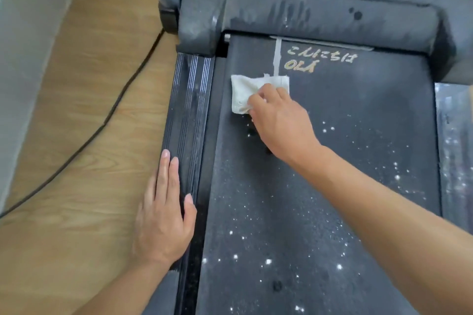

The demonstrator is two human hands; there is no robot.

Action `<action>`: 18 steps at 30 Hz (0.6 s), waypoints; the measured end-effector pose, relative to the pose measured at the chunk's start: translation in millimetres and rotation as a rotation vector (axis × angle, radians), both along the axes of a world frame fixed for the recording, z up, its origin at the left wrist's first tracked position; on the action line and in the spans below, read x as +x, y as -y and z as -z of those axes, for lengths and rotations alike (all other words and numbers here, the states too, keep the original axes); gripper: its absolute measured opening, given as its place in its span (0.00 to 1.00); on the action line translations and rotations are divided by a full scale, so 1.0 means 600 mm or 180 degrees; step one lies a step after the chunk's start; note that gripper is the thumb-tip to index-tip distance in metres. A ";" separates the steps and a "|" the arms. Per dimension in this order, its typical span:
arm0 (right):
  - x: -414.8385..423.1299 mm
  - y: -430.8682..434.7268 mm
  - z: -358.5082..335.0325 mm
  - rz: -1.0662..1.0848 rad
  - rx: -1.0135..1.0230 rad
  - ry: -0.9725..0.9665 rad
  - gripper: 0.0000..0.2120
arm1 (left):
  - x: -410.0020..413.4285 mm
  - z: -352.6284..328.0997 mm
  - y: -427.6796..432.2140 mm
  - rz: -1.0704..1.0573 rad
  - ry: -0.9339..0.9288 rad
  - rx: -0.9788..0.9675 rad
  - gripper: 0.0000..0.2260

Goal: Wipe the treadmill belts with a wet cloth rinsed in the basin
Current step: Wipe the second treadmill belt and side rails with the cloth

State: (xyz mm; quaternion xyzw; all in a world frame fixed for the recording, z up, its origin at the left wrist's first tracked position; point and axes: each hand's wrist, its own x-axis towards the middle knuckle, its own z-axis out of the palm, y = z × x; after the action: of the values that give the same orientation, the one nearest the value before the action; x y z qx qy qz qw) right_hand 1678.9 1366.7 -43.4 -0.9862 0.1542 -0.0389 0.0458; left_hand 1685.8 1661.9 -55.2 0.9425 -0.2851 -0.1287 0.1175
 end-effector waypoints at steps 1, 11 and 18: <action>0.000 0.004 -0.005 -0.0026 0.0022 0.0009 0.02 | -0.001 -0.002 0.002 -0.0029 -0.0002 0.0010 0.33; -0.079 -0.077 -0.076 -0.0470 0.0001 -0.0759 0.18 | 0.001 -0.011 0.008 -0.0051 0.0006 0.0082 0.34; -0.021 -0.079 0.019 -0.0362 0.0447 -0.0681 0.48 | 0.001 -0.008 0.005 -0.0068 0.0033 -0.0030 0.34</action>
State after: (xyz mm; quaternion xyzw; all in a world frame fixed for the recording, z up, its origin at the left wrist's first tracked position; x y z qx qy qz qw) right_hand 1666.5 1414.4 -54.9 -0.9862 0.1044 0.0800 0.1001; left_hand 1686.2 1658.8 -50.3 0.9456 -0.2763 -0.1212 0.1218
